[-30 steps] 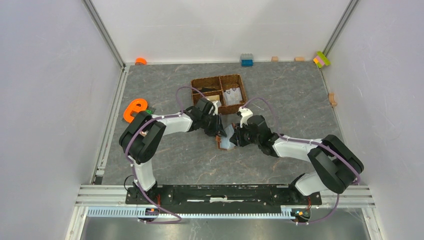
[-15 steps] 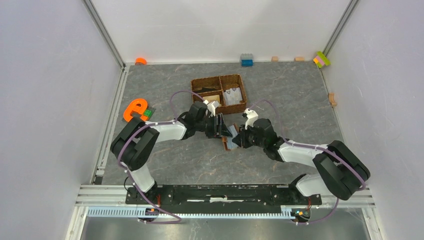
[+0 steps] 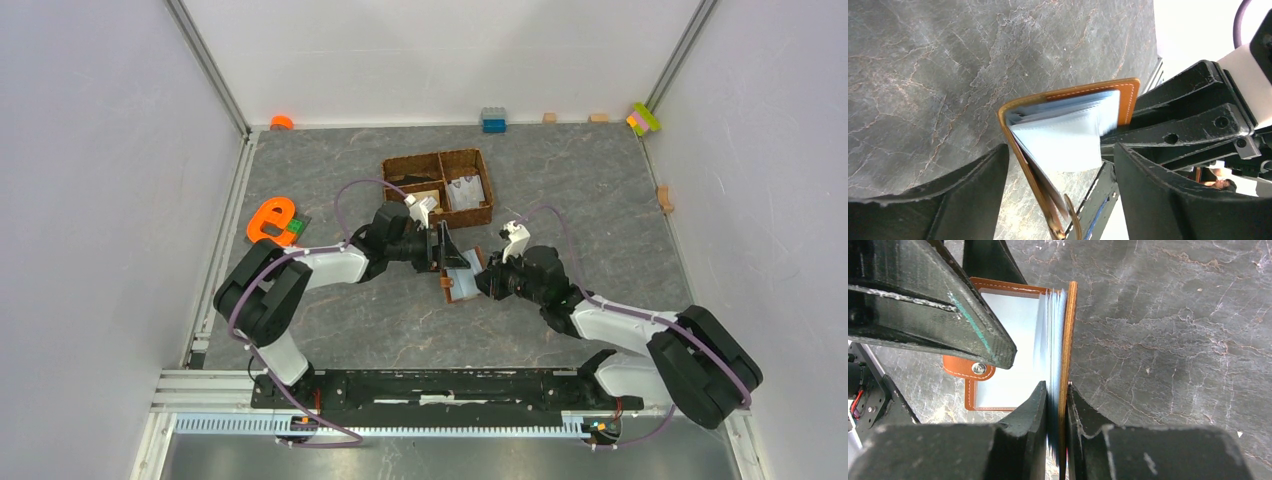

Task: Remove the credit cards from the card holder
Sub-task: Open the card holder at the center of the board.

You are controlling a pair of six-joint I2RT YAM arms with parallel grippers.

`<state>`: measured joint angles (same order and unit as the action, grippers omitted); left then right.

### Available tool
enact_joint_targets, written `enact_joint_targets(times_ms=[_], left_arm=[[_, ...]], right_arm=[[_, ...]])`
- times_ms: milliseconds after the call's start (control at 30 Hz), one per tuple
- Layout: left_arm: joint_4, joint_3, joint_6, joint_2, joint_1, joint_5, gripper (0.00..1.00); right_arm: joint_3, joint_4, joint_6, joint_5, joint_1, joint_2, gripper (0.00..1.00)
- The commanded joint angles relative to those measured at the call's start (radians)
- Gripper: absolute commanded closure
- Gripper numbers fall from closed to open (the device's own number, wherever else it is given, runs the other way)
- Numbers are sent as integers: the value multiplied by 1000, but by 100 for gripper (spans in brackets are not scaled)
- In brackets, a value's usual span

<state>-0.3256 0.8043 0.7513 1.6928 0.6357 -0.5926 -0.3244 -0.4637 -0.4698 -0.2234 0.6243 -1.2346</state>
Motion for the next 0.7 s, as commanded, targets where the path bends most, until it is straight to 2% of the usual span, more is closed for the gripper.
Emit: enact_joint_targets(times_ms=[0, 33, 67, 367, 467, 667], left_arm=[[-41, 4, 13, -46, -2, 14, 6], [-41, 4, 13, -44, -2, 15, 0], [-40, 5, 13, -41, -2, 14, 0], [3, 33, -39, -50, 40, 44, 0], [34, 45, -45, -42, 42, 65, 4], [30, 46, -40, -38, 38, 62, 5]], right_arm=[[7, -67, 12, 18, 3, 51, 100], [9, -66, 12, 24, 3, 57, 100], [12, -66, 12, 32, 2, 64, 100], [0, -44, 22, 52, 4, 67, 100], [6, -42, 19, 71, 4, 77, 100], [72, -154, -9, 34, 3, 155, 100]])
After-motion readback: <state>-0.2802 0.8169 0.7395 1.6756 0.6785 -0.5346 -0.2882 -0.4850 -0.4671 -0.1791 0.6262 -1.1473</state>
